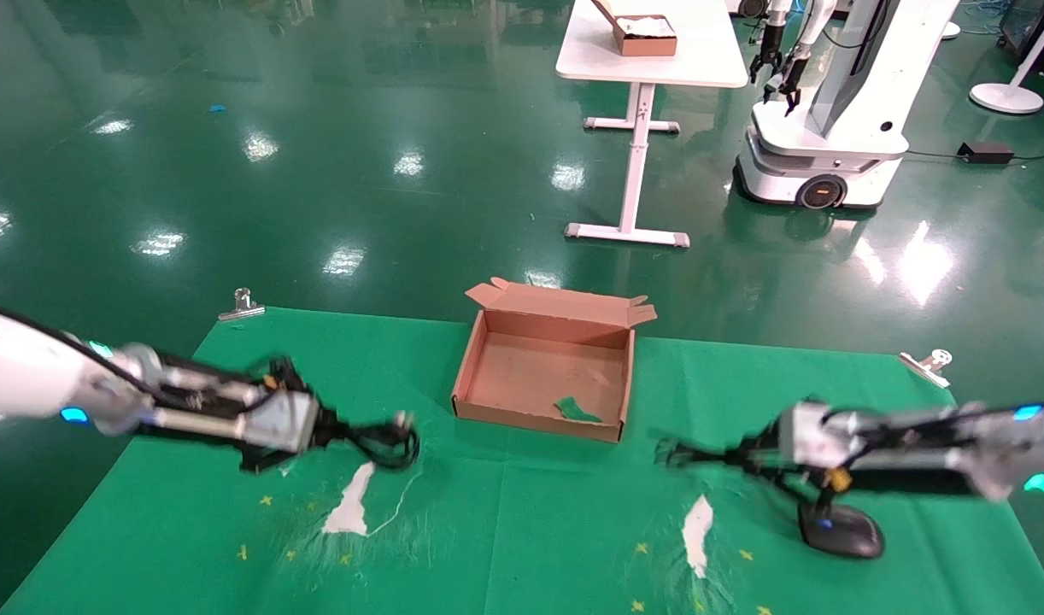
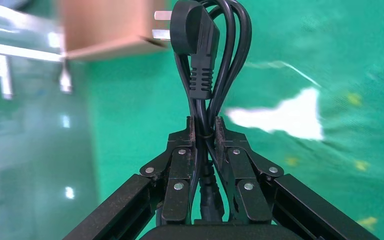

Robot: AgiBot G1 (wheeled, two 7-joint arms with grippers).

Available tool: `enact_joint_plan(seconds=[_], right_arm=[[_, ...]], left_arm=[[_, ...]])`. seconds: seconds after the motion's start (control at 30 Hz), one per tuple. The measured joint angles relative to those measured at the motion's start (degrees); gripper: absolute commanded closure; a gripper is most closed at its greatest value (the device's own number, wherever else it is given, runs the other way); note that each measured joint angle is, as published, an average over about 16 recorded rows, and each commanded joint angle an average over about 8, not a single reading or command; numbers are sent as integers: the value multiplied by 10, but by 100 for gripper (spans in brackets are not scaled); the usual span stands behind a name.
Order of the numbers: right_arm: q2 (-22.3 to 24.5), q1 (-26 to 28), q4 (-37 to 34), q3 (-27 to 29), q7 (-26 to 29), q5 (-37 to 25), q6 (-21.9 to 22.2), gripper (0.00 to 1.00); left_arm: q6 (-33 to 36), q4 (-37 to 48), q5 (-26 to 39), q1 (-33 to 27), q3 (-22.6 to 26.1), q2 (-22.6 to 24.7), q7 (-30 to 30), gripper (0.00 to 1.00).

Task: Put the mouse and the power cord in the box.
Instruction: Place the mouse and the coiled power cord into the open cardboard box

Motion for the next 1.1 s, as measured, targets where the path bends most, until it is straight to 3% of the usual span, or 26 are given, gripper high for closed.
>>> enact_joint_plan(seconds=[0.2,0.4,0.6,0.8,0.97,1.0,1.1], right_arm=[[4,62,25,2,11,2,-23,100],[-38,105,36,2,22,1,-11,100],[-118,98,21,6,27,6,78,100],[-183,43,15,8,29,12,188,100],[-210,-10,26,5,40,17,252,100],[-212,-20,30,4,43,18,258,94],[-213,-42,43,0,55,21,268,57]], left_arm=[[4,4,-41,-44,-29,-7,-17,100],[-49,11,-81,-78,-58,10,-37,100],[-164,20,-113,-92,-81,43,-46,100],[-266,30,-129,-81,-93,69,-42,100],[-306,35,-128,-63,-93,78,-32,100],[-308,36,-127,-59,-92,78,-30,100],[-306,38,-122,-49,-89,76,-24,100]])
